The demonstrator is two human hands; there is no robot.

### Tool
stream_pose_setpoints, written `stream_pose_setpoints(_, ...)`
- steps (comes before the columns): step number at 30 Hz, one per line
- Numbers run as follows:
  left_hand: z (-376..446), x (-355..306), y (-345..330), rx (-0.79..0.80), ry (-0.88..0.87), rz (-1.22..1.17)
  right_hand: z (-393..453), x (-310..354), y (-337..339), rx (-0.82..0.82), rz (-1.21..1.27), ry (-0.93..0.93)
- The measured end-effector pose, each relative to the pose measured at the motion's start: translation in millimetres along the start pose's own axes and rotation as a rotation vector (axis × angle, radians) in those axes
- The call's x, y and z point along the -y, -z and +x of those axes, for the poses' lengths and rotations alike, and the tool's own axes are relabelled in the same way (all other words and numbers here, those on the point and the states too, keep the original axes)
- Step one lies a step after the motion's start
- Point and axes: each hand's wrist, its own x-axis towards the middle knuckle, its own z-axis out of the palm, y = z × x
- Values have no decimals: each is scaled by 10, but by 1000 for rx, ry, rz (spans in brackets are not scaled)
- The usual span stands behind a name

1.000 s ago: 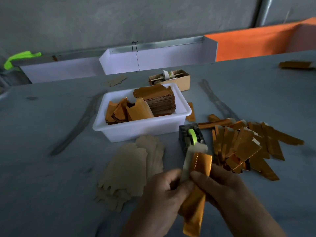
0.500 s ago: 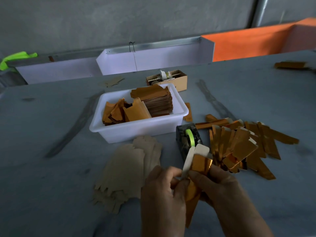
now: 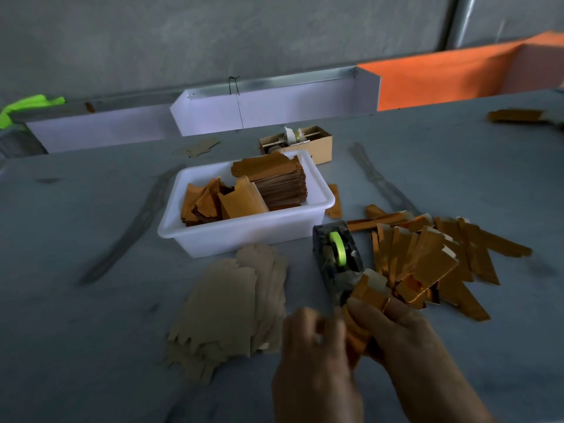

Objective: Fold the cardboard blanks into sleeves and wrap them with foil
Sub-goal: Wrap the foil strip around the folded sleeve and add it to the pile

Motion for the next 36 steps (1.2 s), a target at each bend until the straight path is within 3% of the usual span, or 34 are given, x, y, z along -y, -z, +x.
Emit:
stream_pose_setpoints(2,63,86,52,-50,169,-310,3,25,23,65,52,-23)
stream_pose_setpoints(6,141,292,69,147,500,-781,-23,68,70,152,-25,-7)
stream_pose_setpoints(8,187,368,50,100,580,-900,5,105,150,80,-157,108)
stream_pose_setpoints(11,247,429,61,21,661,-986,127,186,339,-218,-337,309)
stream_pose_setpoints(12,265,424,79,12,664,-1015,177,204,384,-245,-385,323)
stream_pose_setpoints(17,339,329,46,14,623,-1026,368,111,374,-91,-520,246)
stream_pose_setpoints(30,375,116,-121,-35,637,-1065,518,54,230,-62,-459,152)
stream_pose_setpoints(34,344,104,-101,-34,630,-1120,524,38,164,-159,-652,314)
stream_pose_setpoints(36,336,115,-104,-31,638,-1121,501,23,123,-232,-609,398)
